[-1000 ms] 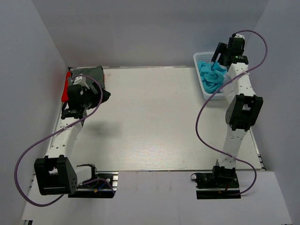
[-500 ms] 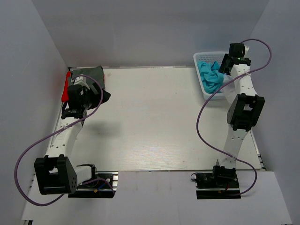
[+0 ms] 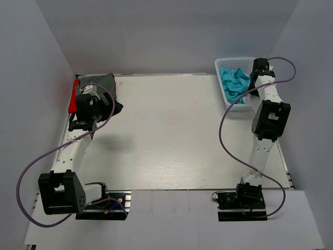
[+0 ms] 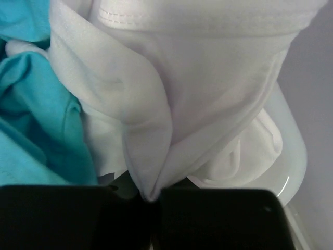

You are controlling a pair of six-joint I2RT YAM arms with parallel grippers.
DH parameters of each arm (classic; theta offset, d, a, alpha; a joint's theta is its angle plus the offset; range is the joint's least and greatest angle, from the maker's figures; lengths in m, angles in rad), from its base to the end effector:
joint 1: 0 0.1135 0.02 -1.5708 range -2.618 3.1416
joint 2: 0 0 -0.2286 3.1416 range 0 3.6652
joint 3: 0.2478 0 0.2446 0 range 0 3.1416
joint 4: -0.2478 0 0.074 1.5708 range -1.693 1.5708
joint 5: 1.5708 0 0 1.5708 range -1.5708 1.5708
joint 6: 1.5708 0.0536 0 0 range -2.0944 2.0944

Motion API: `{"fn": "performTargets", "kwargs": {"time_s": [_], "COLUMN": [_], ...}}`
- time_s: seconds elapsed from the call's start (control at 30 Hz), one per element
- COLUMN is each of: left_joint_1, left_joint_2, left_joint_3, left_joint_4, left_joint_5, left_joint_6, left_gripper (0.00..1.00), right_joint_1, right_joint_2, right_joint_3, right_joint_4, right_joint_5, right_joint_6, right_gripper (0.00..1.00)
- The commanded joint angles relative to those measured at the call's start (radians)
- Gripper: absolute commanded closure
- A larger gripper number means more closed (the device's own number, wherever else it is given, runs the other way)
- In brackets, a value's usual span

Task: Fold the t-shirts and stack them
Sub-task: Grab crumpled tshirt from bin with the right arm

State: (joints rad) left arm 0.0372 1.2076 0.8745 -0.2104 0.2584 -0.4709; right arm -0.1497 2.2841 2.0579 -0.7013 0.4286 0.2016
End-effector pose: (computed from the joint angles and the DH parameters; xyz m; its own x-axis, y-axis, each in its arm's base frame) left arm 0.2905 -0.0029 0.2413 -0.5434 -0.4591 -0.7028 -0.0717 0.8595 -0.5061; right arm 0.4790 -0.0948 0.1934 -0.6986 0.2896 -0.6543 0.5328 0.8208 -0.2057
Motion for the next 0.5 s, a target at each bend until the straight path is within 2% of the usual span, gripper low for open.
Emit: {"fn": "performTargets", "kwargs": {"time_s": [0.0, 0.3, 0.47], "left_joint_1": [-0.002, -0.002, -0.002], "left_joint_2": [-0.02, -0.083, -0.14], "left_joint_3": [0.035, 0.035, 0.035], "left_joint_4": [-0.009, -0.018, -0.018], "left_joint_5": [0.001, 0.019, 0.041], "left_joint_6": [0.011, 0.011, 0.011], "left_gripper": [0.0, 0.0, 0.0], "right_joint_1": [-0.005, 0.002, 0.027], "right_joint_2": [-0.087, -0.368, -0.546], "right_joint_3": [0.03, 0.137, 0.146], "right_joint_4": [0.059, 0.141, 0.238], "right_joint_5": [-0.053, -0.185, -0.408], "right_joint_6": [0.009, -0.065, -0.084], "right_gripper": [1.0, 1.0, 1.0]}}
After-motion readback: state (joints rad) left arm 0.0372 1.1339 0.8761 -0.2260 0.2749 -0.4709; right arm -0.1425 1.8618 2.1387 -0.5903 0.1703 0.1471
